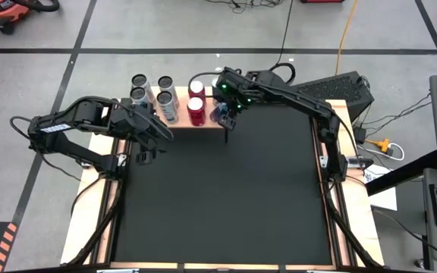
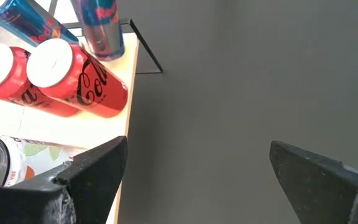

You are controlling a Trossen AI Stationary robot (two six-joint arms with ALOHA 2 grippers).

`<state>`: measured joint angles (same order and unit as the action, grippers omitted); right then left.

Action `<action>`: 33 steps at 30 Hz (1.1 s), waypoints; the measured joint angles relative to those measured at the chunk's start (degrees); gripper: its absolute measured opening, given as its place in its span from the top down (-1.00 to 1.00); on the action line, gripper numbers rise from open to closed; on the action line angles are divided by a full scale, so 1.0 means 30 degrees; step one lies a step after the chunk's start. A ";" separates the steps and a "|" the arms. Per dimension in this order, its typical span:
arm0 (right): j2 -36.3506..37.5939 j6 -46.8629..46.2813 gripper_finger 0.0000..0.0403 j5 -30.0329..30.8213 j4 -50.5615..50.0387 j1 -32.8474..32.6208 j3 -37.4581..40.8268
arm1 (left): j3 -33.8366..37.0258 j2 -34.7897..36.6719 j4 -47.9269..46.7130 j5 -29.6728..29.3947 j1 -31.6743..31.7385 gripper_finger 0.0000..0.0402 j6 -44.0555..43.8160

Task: Place canned beverage on shelf
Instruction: Put the blue soda can aligned with the blue soda can on the shelf

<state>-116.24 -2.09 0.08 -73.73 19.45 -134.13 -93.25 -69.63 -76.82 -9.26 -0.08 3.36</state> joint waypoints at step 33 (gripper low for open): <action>-0.0483 0.0913 -0.08 0.0917 -0.0497 0.0407 -0.0277 | 0.0000 -0.0005 -0.0015 0.0000 0.0000 -0.95 0.0015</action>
<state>-117.69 0.65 2.83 -75.22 20.67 -134.96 -93.25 -69.65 -76.86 -9.26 -0.08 3.40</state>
